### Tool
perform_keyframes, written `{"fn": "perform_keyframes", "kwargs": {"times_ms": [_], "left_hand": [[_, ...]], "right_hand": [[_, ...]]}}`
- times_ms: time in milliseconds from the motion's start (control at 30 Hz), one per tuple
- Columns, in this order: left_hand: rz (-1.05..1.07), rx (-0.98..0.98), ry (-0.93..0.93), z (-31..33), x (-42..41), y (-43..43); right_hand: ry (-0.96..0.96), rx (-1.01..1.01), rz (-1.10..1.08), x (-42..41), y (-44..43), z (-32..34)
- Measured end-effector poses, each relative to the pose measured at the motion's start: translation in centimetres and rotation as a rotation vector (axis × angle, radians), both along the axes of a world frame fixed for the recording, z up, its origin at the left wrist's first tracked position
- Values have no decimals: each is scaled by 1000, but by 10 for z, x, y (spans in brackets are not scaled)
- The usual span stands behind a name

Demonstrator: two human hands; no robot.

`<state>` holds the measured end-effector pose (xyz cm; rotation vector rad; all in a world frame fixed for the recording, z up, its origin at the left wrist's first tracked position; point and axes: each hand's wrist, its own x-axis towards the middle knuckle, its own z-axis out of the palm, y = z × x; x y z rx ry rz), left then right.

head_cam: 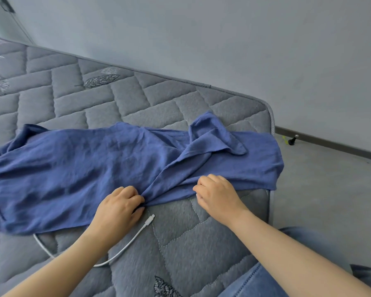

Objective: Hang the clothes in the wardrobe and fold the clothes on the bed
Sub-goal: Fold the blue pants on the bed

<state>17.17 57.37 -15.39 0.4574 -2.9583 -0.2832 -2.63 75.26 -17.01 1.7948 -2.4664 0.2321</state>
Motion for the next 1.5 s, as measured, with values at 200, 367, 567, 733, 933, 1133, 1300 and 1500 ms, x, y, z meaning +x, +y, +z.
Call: {"fn": "perform_keyframes", "kwargs": {"times_ms": [200,367,567,733,933,1133,1300,1500], "left_hand": [[-127,75,72,5,9,-6],[-250,105,-31,3,22,-4],[-86,178,-53,-4,37,-3],[23,45,-89,-6,65,-24],[34,49,-65,-1,69,-41],[-83,122,-149,20,58,-33],[-236,202,-87,19,10,10],[-303,123,-164,-6,-67,57]], "right_hand": [[-164,-17,52,2,18,12],[-215,188,87,6,41,11],[-253,223,91,25,30,9],[-212,134,114,58,1,5],[-228,107,91,56,-13,4],[-283,174,102,44,5,8],[-261,162,-101,0,41,8],[-76,281,-376,-58,92,4]]}}
